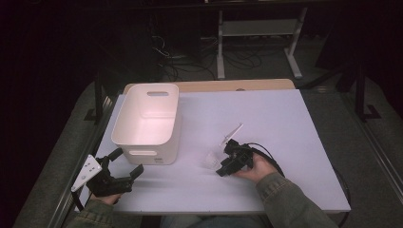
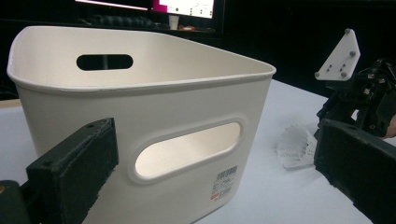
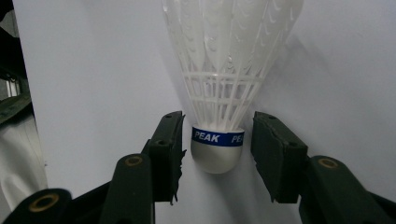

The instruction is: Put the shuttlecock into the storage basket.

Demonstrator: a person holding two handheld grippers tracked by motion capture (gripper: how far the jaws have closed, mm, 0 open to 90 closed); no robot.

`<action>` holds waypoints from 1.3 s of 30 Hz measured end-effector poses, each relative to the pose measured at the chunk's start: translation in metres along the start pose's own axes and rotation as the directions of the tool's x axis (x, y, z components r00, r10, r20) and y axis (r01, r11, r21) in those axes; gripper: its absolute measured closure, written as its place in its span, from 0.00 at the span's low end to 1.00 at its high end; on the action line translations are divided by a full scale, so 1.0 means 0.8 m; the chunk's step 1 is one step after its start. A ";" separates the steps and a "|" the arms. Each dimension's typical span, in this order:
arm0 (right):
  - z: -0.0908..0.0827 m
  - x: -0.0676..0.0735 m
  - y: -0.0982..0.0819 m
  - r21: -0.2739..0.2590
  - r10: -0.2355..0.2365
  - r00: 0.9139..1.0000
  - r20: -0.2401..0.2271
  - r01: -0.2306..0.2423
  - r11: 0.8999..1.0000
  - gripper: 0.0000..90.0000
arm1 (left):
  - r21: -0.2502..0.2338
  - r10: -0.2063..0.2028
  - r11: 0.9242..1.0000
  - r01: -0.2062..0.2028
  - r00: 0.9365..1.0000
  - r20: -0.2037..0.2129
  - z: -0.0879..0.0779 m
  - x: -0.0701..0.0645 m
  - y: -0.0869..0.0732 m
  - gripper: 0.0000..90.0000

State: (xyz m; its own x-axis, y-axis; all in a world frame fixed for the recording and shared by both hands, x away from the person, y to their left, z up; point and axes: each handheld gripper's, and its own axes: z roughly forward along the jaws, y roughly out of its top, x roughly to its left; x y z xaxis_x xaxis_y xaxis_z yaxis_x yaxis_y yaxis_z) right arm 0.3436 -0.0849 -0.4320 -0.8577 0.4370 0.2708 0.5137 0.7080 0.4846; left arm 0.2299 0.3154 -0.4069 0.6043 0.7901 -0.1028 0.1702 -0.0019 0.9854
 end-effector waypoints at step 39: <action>-0.033 0.005 0.006 -0.126 -0.026 1.000 -0.010 0.024 0.992 0.71 | 0.000 -0.001 1.000 0.001 1.000 -0.001 0.000 0.000 0.000 0.00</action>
State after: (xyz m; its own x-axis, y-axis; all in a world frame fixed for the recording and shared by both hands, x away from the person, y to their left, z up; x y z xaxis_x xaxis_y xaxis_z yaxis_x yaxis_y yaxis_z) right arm 0.3423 -0.0943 -0.4062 -0.8709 0.4131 0.2663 0.4859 0.6427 0.5923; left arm 0.2299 0.3155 -0.4068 0.6037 0.7905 -0.1034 0.1709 -0.0016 0.9853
